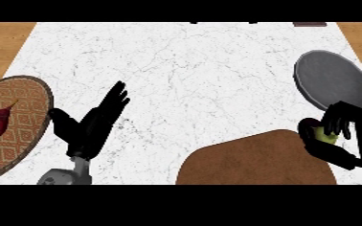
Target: Pick the eggplant from the cutting board and place it in the pan
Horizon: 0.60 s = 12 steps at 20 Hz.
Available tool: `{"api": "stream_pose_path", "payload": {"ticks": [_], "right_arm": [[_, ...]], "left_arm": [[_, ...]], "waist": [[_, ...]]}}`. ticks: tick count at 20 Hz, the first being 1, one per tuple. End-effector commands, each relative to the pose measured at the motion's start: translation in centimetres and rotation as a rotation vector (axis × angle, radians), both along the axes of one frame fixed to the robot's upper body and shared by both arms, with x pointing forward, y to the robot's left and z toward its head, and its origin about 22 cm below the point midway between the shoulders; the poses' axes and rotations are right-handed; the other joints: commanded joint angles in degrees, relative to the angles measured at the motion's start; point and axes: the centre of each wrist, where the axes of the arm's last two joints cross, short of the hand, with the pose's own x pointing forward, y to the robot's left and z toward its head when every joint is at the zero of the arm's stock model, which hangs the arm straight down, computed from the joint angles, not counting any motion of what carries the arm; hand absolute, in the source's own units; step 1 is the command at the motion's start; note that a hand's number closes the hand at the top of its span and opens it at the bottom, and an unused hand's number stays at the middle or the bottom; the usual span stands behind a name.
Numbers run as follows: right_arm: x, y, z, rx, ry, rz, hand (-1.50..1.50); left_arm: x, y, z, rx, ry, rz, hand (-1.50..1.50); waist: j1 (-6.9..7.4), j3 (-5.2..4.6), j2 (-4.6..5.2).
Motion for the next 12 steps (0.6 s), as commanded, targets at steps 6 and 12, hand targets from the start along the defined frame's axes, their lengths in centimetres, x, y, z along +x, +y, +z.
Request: {"api": "stream_pose_path", "payload": {"ticks": [6, 12], "right_arm": [[7.1, -5.2, -4.0, -0.058, -0.113, -0.143, 1.50], [11.3, -8.7, -4.6, 0.010, -0.196, -0.282, 1.50]], "left_arm": [[-0.6, -0.5, 0.1, 0.007, -0.013, -0.017, 0.00], [0.5, -0.6, 0.3, 0.011, -0.008, -0.015, 0.00]], "waist": [[1.14, -0.04, 0.07], [1.33, -0.01, 0.26]]}}
